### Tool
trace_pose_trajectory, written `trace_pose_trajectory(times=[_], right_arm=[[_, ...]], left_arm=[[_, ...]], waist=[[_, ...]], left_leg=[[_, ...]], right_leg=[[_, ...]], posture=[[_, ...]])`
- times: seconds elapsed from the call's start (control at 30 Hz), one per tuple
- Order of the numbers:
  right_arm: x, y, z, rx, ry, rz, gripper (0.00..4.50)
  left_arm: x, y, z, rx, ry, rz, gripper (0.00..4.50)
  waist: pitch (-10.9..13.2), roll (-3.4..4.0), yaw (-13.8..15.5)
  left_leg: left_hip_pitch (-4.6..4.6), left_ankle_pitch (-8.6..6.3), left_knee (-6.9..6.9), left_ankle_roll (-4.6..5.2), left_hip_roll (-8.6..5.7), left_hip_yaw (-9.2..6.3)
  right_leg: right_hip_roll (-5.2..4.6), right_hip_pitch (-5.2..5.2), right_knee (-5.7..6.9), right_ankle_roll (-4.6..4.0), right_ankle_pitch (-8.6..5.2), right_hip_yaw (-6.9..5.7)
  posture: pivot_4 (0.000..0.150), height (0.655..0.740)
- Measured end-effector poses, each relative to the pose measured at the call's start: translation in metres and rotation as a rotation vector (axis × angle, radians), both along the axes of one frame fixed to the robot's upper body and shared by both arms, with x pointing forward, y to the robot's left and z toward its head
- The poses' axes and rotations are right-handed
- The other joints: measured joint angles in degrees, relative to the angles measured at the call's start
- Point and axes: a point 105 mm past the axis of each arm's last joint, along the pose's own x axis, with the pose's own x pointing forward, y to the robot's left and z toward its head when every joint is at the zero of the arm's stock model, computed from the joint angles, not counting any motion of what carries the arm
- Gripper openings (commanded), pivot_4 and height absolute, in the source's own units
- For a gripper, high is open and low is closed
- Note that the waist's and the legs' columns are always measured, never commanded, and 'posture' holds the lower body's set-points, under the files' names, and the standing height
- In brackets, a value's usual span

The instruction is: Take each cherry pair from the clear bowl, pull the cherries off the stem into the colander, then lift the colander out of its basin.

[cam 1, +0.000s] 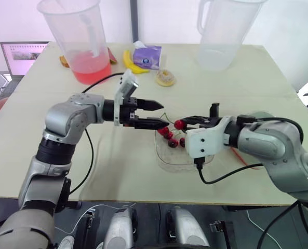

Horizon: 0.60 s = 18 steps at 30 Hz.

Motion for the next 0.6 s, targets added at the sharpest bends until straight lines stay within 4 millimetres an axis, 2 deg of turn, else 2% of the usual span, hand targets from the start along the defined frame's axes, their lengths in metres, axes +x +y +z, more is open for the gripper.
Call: trace_pose_trajectory(times=[0.1, 0.17, 0.6], right_arm=[[0.0008, -0.0006, 0.0002, -0.001, -0.001, -0.002, 0.56], [0.002, -0.0017, 0.0011, -0.002, -0.005, -0.006, 0.56], [0.0025, -0.002, 0.0018, -0.011, -0.001, -0.004, 0.56]], left_arm=[[-0.0011, -0.0014, 0.0006, -0.005, 0.009, -0.002, 0.96], [-0.0018, -0.0029, 0.0006, -0.012, 0.018, -0.006, 0.04], [-0.0029, -0.0076, 0.0011, -0.038, 0.053, -0.009, 0.04]], waist=[[0.0, 0.0, 0.0], [0.0, 0.0, 0.02], [0.0, 0.0, 0.02]], left_leg=[[0.01, 0.0, 0.0, 0.0, 0.0, 0.0], [0.02, 0.0, 0.0, 0.0, 0.0, 0.0], [0.08, 0.01, 0.0, -0.02, 0.0, 0.0]], right_leg=[[0.0, 0.01, 0.0, 0.0, 0.0, 0.0], [0.0, 0.02, 0.0, 0.0, 0.0, 0.0], [0.0, 0.07, 0.0, 0.0, 0.0, 0.0]], posture=[[0.15, 0.74], [0.15, 0.74], [0.15, 0.74]])
